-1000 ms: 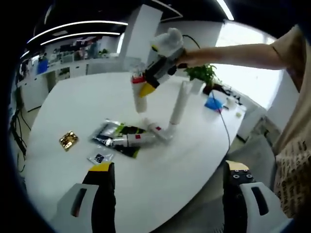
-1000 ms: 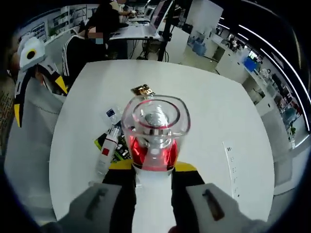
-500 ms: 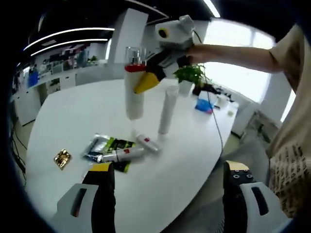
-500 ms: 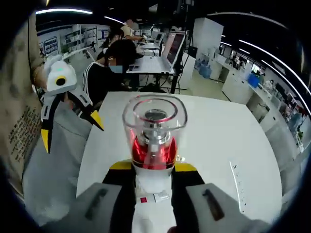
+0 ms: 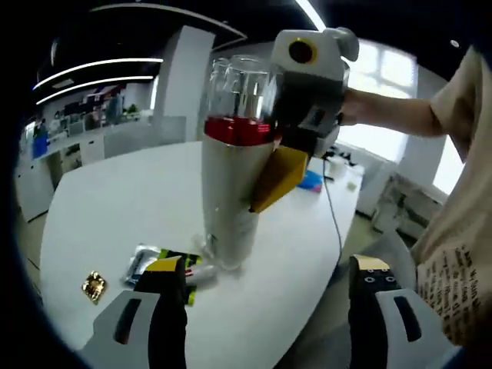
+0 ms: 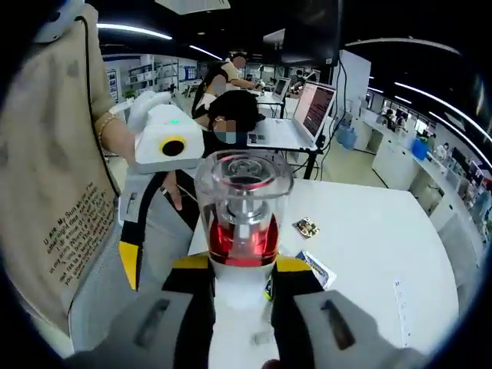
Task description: Arrange the skincare products in the storage area until every visible bottle or jar stands upright without overlapping.
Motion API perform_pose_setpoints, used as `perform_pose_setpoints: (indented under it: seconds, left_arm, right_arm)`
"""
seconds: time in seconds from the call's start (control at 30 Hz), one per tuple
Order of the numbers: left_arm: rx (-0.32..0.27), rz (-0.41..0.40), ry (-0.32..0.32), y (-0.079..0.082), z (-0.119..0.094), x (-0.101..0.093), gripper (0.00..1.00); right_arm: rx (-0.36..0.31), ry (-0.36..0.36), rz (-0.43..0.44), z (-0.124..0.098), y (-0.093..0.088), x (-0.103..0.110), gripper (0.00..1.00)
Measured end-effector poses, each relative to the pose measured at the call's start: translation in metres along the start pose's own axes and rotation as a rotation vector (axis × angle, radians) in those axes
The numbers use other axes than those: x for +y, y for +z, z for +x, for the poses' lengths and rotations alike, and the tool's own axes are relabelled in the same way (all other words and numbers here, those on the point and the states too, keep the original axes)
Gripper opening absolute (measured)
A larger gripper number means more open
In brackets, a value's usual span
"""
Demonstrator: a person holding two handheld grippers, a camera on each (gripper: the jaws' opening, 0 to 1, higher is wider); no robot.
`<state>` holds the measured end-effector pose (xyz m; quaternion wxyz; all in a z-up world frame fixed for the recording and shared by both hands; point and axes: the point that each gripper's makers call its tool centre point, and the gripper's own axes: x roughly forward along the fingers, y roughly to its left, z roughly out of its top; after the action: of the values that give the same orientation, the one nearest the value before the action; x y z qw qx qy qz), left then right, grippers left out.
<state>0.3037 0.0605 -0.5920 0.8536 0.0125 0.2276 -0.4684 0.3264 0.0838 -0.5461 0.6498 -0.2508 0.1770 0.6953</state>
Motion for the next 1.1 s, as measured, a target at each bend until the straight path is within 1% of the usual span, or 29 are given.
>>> perform_pose_setpoints:
  seconds: [0.1,0.3,0.33,0.43,0.5,0.57,0.6,0.63,0.67,0.73,0.83,0.9,0.97,1.0,1.03,1.1]
  left_arm:
    - [0.003,0.051,-0.055,0.006,0.001,-0.010,0.74]
    - [-0.013,0.098,-0.114,0.020,0.003,-0.023,0.57]
    - [-0.018,0.116,-0.135,0.024,0.004,-0.028,0.54]
    - [-0.028,0.140,-0.177,0.030,0.005,-0.039,0.44]
    - [-0.036,0.152,-0.194,0.034,0.005,-0.044,0.37]
    - [-0.045,0.163,-0.206,0.037,0.005,-0.048,0.32]
    - [-0.045,0.191,-0.223,0.036,0.006,-0.052,0.31]
    - [-0.048,0.204,-0.227,0.037,0.007,-0.055,0.30]
    - [-0.044,0.207,-0.232,0.037,0.008,-0.057,0.28]
    - [-0.037,0.209,-0.232,0.036,0.012,-0.059,0.27]
    - [-0.004,0.221,-0.237,0.033,0.015,-0.062,0.26]
    - [0.006,0.227,-0.238,0.033,0.018,-0.065,0.26]
    - [0.010,0.233,-0.251,0.035,0.020,-0.067,0.26]
    - [0.006,0.232,-0.251,0.036,0.021,-0.067,0.26]
    - [-0.003,0.232,-0.254,0.039,0.023,-0.069,0.26]
    - [-0.008,0.206,-0.256,0.042,0.028,-0.070,0.26]
  right_arm:
    - [-0.023,0.022,-0.002,-0.007,0.004,0.013,0.26]
    - [-0.095,0.055,0.015,-0.021,0.015,0.038,0.26]
    - [-0.104,0.059,0.022,-0.023,0.016,0.041,0.26]
    - [-0.110,0.061,0.025,-0.026,0.015,0.050,0.26]
    - [-0.108,0.059,0.027,-0.029,0.012,0.054,0.26]
    - [-0.108,0.058,0.032,-0.031,0.010,0.057,0.26]
    - [-0.109,0.055,0.036,-0.033,0.008,0.059,0.26]
    - [-0.112,0.052,0.046,-0.034,0.007,0.060,0.26]
    - [-0.114,0.048,0.048,-0.036,0.005,0.061,0.26]
    - [-0.114,0.042,0.055,-0.038,0.002,0.063,0.27]
    - [-0.117,0.040,0.074,-0.040,-0.002,0.066,0.27]
    - [-0.117,0.036,0.074,-0.043,-0.004,0.067,0.28]
    - [-0.132,0.028,0.096,-0.046,-0.005,0.069,0.29]
    - [-0.176,-0.011,0.121,-0.050,-0.002,0.066,0.29]
    - [-0.189,-0.017,0.133,-0.052,-0.001,0.066,0.29]
    - [-0.235,-0.088,0.161,-0.058,-0.001,0.059,0.30]
